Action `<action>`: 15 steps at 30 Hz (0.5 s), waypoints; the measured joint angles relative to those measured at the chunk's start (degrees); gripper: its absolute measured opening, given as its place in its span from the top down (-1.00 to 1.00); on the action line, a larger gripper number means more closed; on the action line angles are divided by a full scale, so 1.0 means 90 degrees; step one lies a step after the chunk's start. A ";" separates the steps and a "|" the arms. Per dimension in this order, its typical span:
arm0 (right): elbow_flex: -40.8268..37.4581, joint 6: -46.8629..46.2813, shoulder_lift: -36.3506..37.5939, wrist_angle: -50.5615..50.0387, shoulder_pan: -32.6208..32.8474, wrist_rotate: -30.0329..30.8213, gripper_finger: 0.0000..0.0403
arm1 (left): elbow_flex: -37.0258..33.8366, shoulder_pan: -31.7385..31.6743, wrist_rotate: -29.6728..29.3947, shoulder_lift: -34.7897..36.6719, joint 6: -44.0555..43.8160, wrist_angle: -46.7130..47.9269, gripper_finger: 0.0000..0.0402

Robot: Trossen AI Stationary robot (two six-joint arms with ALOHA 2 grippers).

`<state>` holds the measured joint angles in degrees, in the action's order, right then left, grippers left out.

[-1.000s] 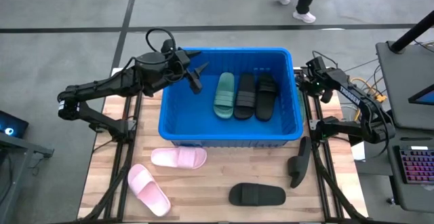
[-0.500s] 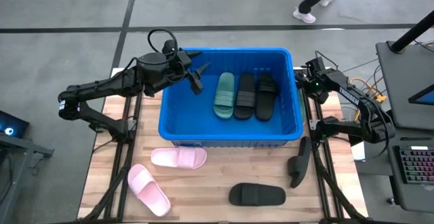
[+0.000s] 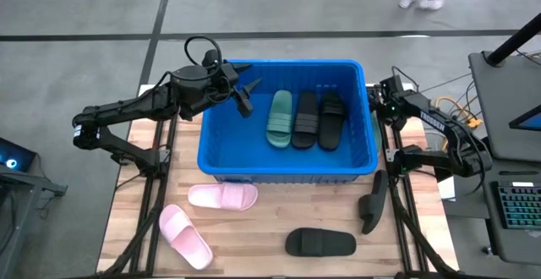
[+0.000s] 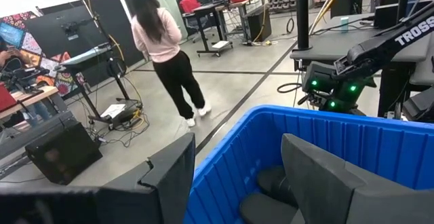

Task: Pick and place slides into bin
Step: Put the green slipper into the blue bin

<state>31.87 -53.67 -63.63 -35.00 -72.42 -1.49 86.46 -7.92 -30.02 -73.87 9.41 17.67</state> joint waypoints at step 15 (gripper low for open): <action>-0.0818 -0.0146 -0.0022 0.0860 -0.0015 -0.0438 0.01 | 0.0002 0.0000 0.0002 -0.0007 -0.0005 0.0000 -0.02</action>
<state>24.51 -54.98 -63.83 -27.26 -72.55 -5.43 86.48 -7.92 -30.00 -73.93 9.37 17.67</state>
